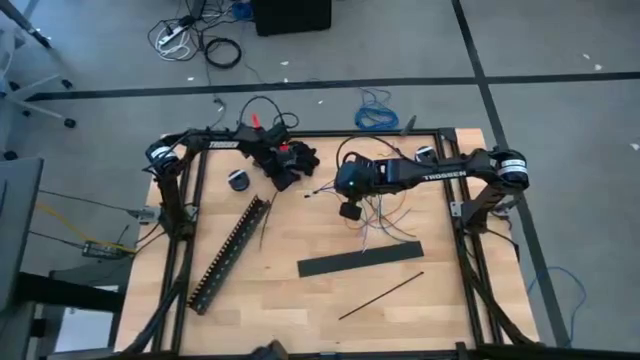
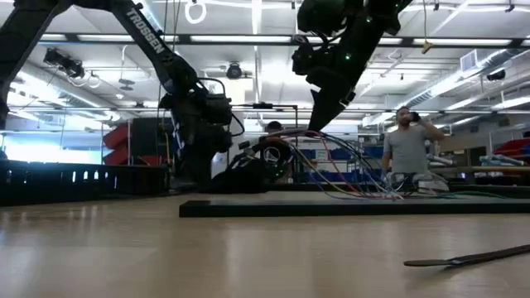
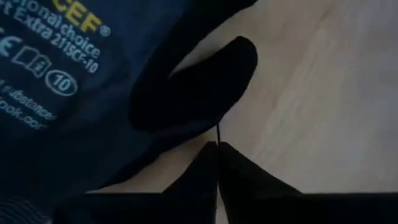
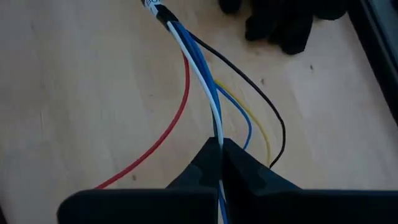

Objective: Ziptie cables
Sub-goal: Wrap the black zip tie on the cable wires

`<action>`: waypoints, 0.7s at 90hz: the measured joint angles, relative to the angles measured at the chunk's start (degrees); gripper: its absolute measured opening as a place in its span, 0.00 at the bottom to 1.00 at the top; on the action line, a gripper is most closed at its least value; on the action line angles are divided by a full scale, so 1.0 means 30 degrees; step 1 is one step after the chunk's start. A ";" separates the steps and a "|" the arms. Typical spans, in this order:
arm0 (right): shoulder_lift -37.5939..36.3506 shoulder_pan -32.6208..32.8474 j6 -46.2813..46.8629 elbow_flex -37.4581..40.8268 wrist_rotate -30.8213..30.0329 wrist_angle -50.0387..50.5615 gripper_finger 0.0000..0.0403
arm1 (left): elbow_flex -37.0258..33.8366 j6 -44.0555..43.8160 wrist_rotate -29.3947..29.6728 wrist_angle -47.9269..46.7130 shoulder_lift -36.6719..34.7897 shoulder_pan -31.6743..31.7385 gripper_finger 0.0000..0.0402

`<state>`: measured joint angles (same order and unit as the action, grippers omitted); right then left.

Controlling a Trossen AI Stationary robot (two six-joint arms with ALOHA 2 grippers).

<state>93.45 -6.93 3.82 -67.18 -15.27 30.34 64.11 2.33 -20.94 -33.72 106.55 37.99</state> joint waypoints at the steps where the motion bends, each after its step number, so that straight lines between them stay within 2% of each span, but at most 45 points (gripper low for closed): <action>1: 0.0000 0.0006 0.0002 0.0000 0.0000 0.0061 0.00 | 0.0034 -0.0004 -0.0017 -0.0065 -0.0007 -0.0039 0.00; 14: 0.0003 0.0110 0.0011 0.0000 0.0415 0.0702 0.00 | 0.0573 -0.0576 -0.1005 -0.0617 -0.0321 -0.0548 0.00; 26: -0.0104 0.0490 -0.0030 0.0000 0.0471 0.1341 0.00 | 0.1052 -0.1781 -0.2241 0.0240 -0.0830 -0.1142 0.00; 36: -0.0747 0.0886 -0.0158 0.0000 0.0227 0.1810 0.00 | 0.1219 -0.3830 -0.3077 0.2673 -0.1258 -0.1606 0.00; 44: -0.1750 0.1417 -0.0171 0.0000 -0.1151 0.2364 0.00 | 0.1247 -0.5633 -0.3698 0.4888 -0.1337 -0.1925 0.00; 63: -0.5902 0.2347 -0.0361 0.0007 -0.1841 0.2950 0.00 | 0.1234 -0.9780 -0.4210 1.0730 -0.1322 -0.2528 0.00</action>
<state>75.74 0.11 2.74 -67.16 -20.79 39.19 67.81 -27.01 -33.57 -1.53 102.59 30.41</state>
